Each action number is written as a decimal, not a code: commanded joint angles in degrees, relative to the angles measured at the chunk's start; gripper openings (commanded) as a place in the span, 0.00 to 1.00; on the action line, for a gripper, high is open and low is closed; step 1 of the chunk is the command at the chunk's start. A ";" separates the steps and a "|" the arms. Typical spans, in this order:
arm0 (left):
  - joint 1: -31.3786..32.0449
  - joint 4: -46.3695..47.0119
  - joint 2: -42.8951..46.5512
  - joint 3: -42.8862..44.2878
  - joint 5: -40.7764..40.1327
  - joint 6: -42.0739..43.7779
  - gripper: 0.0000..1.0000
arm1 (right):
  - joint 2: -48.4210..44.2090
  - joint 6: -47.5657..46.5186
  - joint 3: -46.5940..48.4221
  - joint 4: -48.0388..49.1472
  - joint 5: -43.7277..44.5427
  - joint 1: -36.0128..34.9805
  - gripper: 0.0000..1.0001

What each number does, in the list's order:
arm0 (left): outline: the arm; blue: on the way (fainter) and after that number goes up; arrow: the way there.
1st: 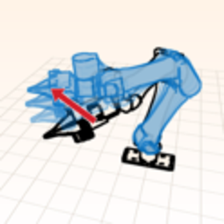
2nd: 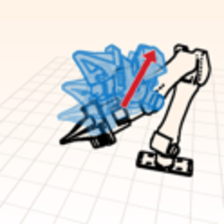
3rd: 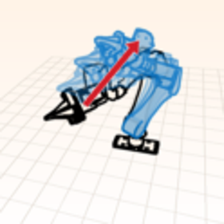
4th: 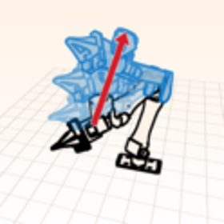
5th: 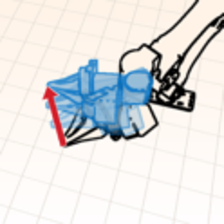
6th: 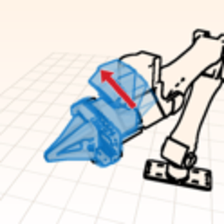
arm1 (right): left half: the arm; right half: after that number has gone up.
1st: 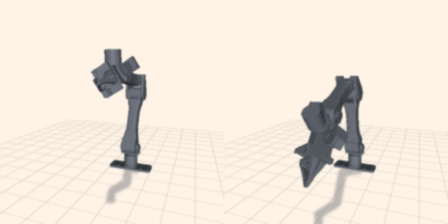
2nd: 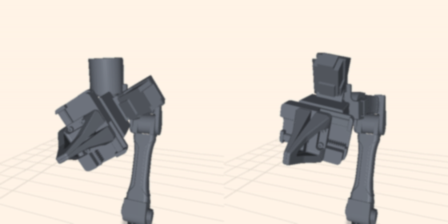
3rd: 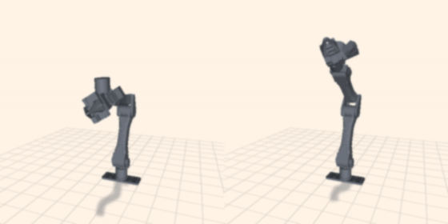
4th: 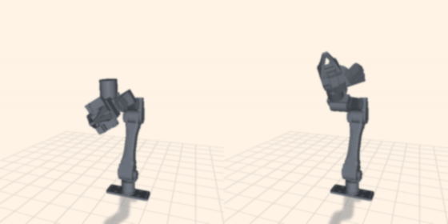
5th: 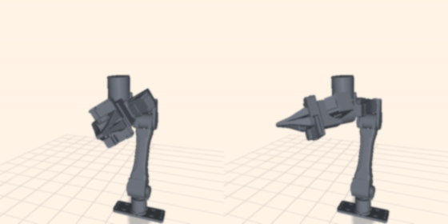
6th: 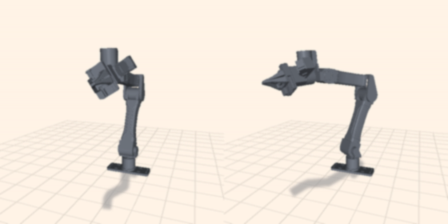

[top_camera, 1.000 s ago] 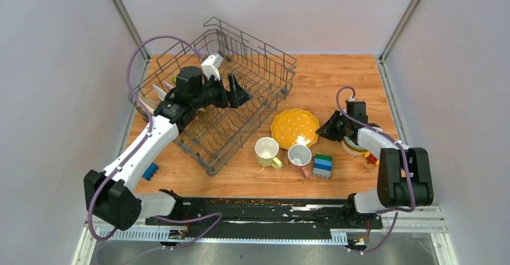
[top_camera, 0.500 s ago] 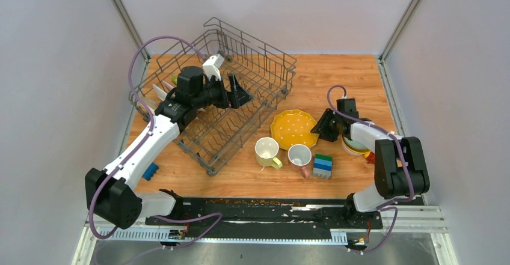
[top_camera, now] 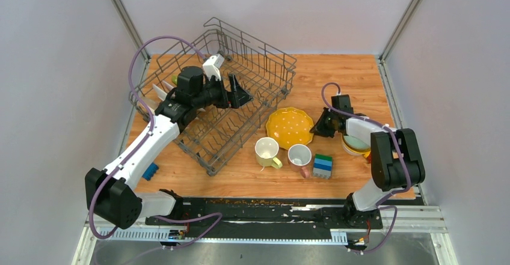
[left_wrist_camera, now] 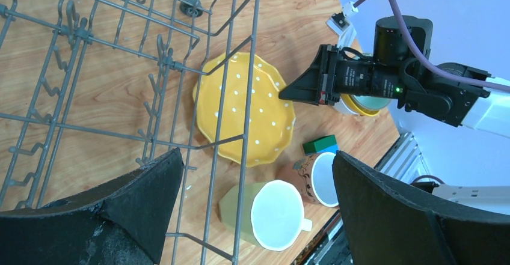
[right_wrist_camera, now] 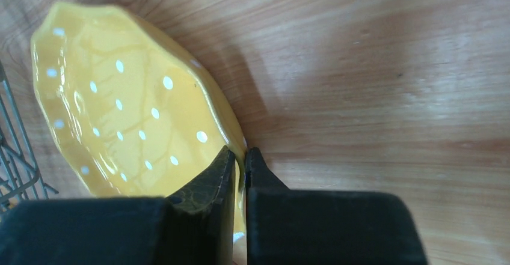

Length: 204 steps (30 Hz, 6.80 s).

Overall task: Load the mixed dishes into the dish rack
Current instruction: Pick up the plate at the center of the board.

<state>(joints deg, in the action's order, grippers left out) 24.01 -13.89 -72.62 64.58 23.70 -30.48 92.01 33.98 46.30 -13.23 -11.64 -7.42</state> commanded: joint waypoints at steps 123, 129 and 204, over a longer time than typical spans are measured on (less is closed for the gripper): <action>28.88 12.89 -56.57 27.89 -34.49 5.12 0.49 | 5.99 -13.85 13.50 -7.74 -9.70 10.41 0.01; 28.98 13.53 -56.14 28.90 -32.03 6.31 0.32 | 7.02 -13.06 13.65 -6.60 -13.69 10.41 0.10; 31.71 -2.42 -39.75 35.68 -12.69 14.34 0.00 | -26.30 1.71 3.53 -2.27 -27.82 10.77 0.00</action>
<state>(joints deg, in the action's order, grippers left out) 48.62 -18.04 -117.21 100.22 -7.03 -16.99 71.37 32.93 48.56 -25.76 -21.96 6.09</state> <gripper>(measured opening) 0.030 0.055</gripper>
